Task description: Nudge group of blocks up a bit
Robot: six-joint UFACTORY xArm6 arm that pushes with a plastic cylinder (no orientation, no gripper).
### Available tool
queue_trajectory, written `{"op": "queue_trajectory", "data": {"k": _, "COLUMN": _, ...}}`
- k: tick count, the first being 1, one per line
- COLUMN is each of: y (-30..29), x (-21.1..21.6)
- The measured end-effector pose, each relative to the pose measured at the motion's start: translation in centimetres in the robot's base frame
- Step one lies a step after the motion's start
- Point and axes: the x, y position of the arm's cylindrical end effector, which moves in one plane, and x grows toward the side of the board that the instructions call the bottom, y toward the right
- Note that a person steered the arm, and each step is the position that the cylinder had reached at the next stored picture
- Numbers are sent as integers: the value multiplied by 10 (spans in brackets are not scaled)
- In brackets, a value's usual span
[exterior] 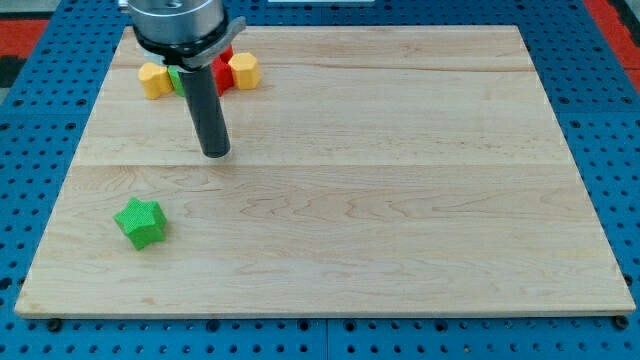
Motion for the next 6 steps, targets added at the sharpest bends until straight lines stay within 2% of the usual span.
{"op": "queue_trajectory", "data": {"k": 1, "y": -48, "x": -2}}
{"op": "queue_trajectory", "data": {"k": 3, "y": -125, "x": -47}}
{"op": "queue_trajectory", "data": {"k": 5, "y": -94, "x": -97}}
{"op": "queue_trajectory", "data": {"k": 6, "y": -51, "x": -97}}
